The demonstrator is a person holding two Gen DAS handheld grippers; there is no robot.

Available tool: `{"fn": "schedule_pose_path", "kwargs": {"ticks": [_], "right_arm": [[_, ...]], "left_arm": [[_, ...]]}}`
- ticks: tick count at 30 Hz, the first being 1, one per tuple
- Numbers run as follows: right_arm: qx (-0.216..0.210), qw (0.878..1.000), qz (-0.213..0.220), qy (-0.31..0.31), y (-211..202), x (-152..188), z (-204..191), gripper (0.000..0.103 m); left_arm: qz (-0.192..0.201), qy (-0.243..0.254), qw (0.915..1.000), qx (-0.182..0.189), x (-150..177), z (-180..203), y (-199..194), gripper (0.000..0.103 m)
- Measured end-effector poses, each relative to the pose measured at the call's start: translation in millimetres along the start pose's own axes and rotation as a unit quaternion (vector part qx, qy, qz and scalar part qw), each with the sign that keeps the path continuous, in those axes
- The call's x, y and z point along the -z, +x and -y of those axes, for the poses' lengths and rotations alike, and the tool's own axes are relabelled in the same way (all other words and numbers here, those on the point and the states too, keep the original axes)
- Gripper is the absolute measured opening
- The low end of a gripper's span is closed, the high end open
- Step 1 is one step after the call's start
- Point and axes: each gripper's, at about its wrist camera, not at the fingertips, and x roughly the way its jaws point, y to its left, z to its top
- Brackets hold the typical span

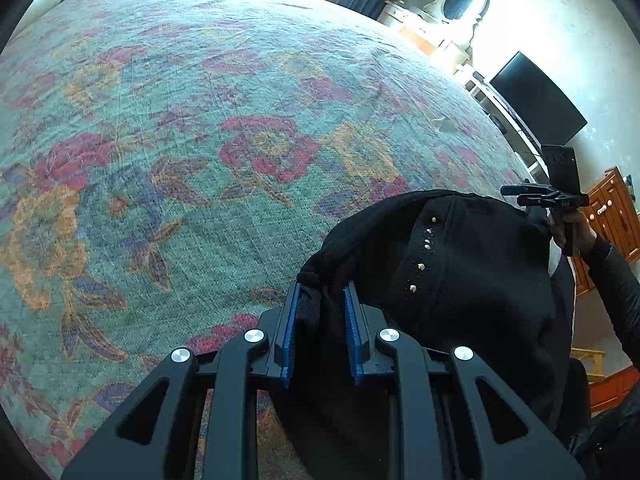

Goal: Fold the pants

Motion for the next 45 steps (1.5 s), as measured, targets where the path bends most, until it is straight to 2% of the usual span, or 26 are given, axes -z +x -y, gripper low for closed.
{"fn": "schedule_pose_path", "kwargs": {"ticks": [3,4,5,6,7,9,10,11,13,16,19,21,23,25,26,27,30,32,35,37,39,40,41,43,45], "right_arm": [[-0.012,0.999,-0.037,-0.019,7.0,-3.2,-1.1,0.066],[-0.025,0.998,-0.046,-0.024,7.1,-3.1,-1.9,0.058],[-0.034,0.997,-0.056,-0.031,7.1,-1.8,-3.9,0.054],[-0.033,0.996,-0.066,-0.040,7.5,0.4,-6.4,0.053],[-0.027,0.995,-0.074,-0.052,8.2,3.5,-9.5,0.048],[-0.007,0.994,-0.083,-0.065,7.9,8.6,-12.2,0.029],[0.003,0.995,-0.083,-0.063,6.8,10.2,-11.0,0.013],[0.004,0.995,-0.080,-0.061,4.6,12.1,-10.2,0.009],[0.026,0.994,-0.067,-0.080,0.0,14.0,-17.1,0.007],[0.095,0.990,-0.016,-0.100,-12.7,8.2,-25.5,0.007],[0.166,0.979,0.036,-0.114,-21.8,0.3,-28.3,0.007],[0.192,0.972,0.056,-0.125,-25.2,-2.3,-31.7,0.007],[0.197,0.969,0.068,-0.129,-32.0,-1.4,-35.8,0.007],[0.200,0.966,0.086,-0.138,-42.9,2.7,-43.0,0.007],[0.201,0.964,0.099,-0.143,-51.1,5.9,-47.1,0.007],[0.202,0.962,0.110,-0.144,-57.8,7.9,-52.3,0.007],[0.193,0.958,0.150,-0.150,-89.4,20.9,-67.4,0.007],[0.194,0.952,0.169,-0.167,-106.1,33.5,-85.3,0.007],[0.200,0.948,0.173,-0.179,-114.9,46.1,-100.7,0.007],[0.210,0.944,0.169,-0.189,-113.7,50.4,-108.3,0.007],[0.209,0.945,0.168,-0.187,-112.1,51.8,-111.2,0.007],[0.206,0.946,0.167,-0.185,-111.7,52.5,-111.8,0.007],[0.206,0.947,0.168,-0.184,-111.4,53.4,-112.2,0.007],[0.202,0.947,0.169,-0.183,-111.9,56.3,-112.9,0.007],[0.199,0.947,0.173,-0.182,-113.5,59.6,-112.6,0.007]], "left_arm": [[-0.001,-0.013,0.9999,0.004,0.0,-3.6,1.5,0.022],[-0.001,-0.015,0.9999,0.005,-0.4,-4.2,2.1,0.022],[-0.001,-0.017,0.9998,0.007,-0.3,-5.0,2.2,0.022],[0.003,-0.021,0.9997,0.014,0.4,-6.9,2.0,0.023],[0.005,-0.030,0.9993,0.023,1.0,-9.9,2.1,0.023],[0.013,-0.049,0.9978,0.044,2.8,-17.1,1.6,0.026],[0.017,-0.054,0.9971,0.050,4.0,-18.9,1.3,0.027],[0.019,-0.052,0.9972,0.051,4.7,-18.9,1.3,0.027],[0.018,-0.045,0.9980,0.041,4.5,-15.2,0.7,0.027],[0.024,-0.010,0.9997,-0.002,-0.5,-0.1,-0.7,0.027],[0.035,-0.007,0.9991,-0.025,-7.2,7.7,1.1,0.026],[0.048,-0.008,0.9980,-0.039,-12.0,12.3,-1.8,0.025],[0.069,-0.009,0.9968,-0.040,-13.3,17.0,-10.2,0.025],[0.096,-0.014,0.9951,-0.021,-11.6,20.0,-23.7,0.025],[0.114,-0.018,0.9932,-0.010,-9.9,20.8,-33.6,0.020],[0.136,-0.025,0.9904,-0.007,-8.7,20.9,-44.9,0.008],[0.197,-0.060,0.9778,0.043,-2.2,14.9,-82.8,0.008],[0.192,-0.058,0.9776,0.065,2.0,18.9,-93.7,0.008],[0.131,-0.038,0.9897,0.044,4.3,35.9,-79.6,0.009],[0.096,-0.047,0.9939,0.025,5.3,36.2,-63.3,0.018],[0.089,-0.062,0.9941,0.007,9.8,29.5,-54.2,0.062],[0.095,-0.066,0.9932,0.004,11.4,25.0,-53.3,0.072],[0.100,-0.069,0.9926,0.007,11.7,20.1,-51.0,0.078],[0.102,-0.081,0.9914,-0.008,10.8,7.3,-47.5,0.078],[0.094,-0.097,0.9908,-0.008,9.2,-7.9,-41.9,0.078]]}}
